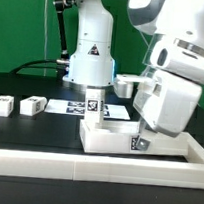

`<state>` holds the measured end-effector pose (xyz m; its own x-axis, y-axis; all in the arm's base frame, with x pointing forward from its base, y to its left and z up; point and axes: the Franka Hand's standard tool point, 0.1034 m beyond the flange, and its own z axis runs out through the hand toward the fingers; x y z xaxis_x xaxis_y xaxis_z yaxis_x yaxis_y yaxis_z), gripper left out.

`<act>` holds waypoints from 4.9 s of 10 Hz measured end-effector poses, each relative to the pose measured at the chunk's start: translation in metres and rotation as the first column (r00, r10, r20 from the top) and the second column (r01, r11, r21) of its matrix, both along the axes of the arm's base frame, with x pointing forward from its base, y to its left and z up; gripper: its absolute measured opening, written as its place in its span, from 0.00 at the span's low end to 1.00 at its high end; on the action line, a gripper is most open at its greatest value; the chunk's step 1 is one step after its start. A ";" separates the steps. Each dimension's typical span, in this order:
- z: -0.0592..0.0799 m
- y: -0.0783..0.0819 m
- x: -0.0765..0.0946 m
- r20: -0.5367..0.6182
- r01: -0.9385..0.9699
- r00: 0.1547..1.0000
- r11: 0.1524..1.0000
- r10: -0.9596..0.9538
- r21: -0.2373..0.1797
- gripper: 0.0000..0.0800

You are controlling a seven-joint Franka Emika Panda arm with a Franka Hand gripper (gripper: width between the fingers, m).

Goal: Assemble square table

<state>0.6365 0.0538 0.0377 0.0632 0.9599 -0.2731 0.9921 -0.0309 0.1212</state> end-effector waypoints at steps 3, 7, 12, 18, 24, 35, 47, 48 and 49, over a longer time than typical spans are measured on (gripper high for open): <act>-0.007 0.004 0.010 0.015 0.032 0.999 0.999 -0.032 -0.001 0.08; -0.007 0.001 0.009 0.015 0.038 0.999 0.999 -0.038 -0.001 0.60; 0.058 -0.044 -0.002 0.017 0.086 0.996 0.996 -0.086 -0.009 0.81; 0.094 -0.101 -0.042 0.015 0.157 0.987 0.988 -0.157 0.013 0.81; 0.075 -0.140 -0.072 0.050 0.626 0.775 0.777 -0.629 0.074 0.81; 0.055 -0.200 -0.134 -0.065 0.959 0.252 0.240 -0.966 0.153 0.81; 0.027 -0.209 -0.185 -0.068 0.986 0.089 0.078 -0.994 0.149 0.81; 0.027 -0.209 -0.185 -0.068 0.986 0.089 0.078 -0.994 0.149 0.81; 0.027 -0.210 -0.186 -0.068 0.986 0.087 0.076 -0.994 0.148 0.81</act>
Offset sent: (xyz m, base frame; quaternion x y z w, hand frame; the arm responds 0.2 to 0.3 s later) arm 0.0000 0.0000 0.0000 0.0000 0.0000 0.0000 1.0000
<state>0.4510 -0.1560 0.0647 0.9908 0.0318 -0.1316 0.0384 -0.9981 0.0475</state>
